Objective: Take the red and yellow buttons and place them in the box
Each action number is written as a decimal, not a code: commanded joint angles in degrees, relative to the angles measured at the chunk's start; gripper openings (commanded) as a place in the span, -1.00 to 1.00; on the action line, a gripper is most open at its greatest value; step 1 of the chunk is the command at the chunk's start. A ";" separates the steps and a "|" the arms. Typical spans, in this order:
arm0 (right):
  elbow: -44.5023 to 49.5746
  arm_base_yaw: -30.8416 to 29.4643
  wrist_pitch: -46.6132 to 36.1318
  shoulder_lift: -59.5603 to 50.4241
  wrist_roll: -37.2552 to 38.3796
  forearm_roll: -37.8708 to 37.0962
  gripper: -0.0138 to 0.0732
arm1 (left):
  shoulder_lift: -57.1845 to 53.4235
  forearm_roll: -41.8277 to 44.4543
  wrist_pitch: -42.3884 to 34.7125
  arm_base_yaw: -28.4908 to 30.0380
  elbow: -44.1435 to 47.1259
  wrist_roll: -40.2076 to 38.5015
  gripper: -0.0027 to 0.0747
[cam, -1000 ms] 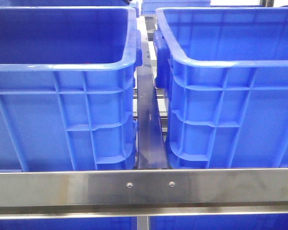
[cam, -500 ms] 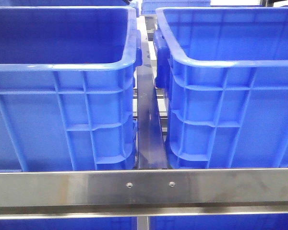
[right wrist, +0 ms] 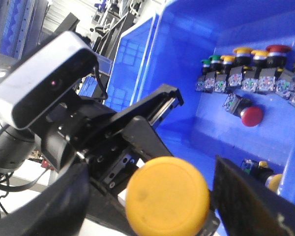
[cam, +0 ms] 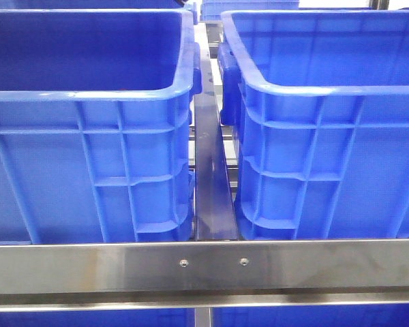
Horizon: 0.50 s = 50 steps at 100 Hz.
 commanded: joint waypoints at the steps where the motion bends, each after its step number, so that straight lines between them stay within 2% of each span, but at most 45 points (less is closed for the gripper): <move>1: -2.01 0.31 1.54 -1.42 -0.98 3.52 0.58 | -2.15 -4.72 1.15 -0.52 -1.66 -0.03 -0.48; 11: -2.01 0.30 1.74 -1.42 -0.98 3.35 0.49 | -2.15 -4.72 1.15 -0.52 -1.66 -0.03 -0.48; 33: -2.01 0.30 1.63 -1.42 -0.98 3.35 0.05 | -2.15 -4.72 1.15 -0.52 -1.66 -0.03 -0.48; 50: -2.01 0.30 1.63 -1.42 -0.98 3.35 -0.01 | -2.15 -4.72 1.15 -0.52 -1.66 -0.03 -0.42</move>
